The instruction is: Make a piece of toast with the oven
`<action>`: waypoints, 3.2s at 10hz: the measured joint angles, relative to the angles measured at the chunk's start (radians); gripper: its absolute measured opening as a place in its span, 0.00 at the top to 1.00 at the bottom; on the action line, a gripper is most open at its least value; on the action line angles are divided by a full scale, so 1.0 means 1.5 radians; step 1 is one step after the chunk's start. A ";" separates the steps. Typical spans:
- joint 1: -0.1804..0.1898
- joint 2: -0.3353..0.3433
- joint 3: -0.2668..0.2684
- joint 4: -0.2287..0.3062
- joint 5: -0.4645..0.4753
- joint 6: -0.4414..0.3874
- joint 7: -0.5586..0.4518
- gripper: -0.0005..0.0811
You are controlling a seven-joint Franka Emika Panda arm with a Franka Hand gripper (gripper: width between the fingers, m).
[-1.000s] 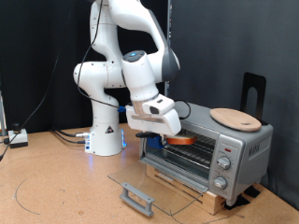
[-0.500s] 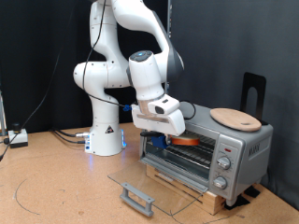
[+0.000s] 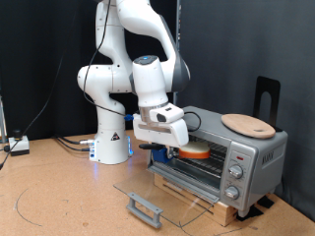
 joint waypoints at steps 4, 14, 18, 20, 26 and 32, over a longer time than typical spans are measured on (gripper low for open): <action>-0.039 0.022 -0.012 0.019 -0.025 -0.003 -0.006 0.51; -0.045 0.013 -0.027 0.049 0.012 -0.072 -0.073 0.51; -0.039 0.012 -0.013 0.048 0.016 -0.081 -0.062 0.51; -0.038 0.012 -0.009 0.047 0.017 -0.081 -0.059 0.51; -0.129 0.015 -0.064 0.062 -0.064 -0.129 -0.061 0.51; -0.134 -0.012 -0.123 0.107 0.081 -0.283 -0.203 0.51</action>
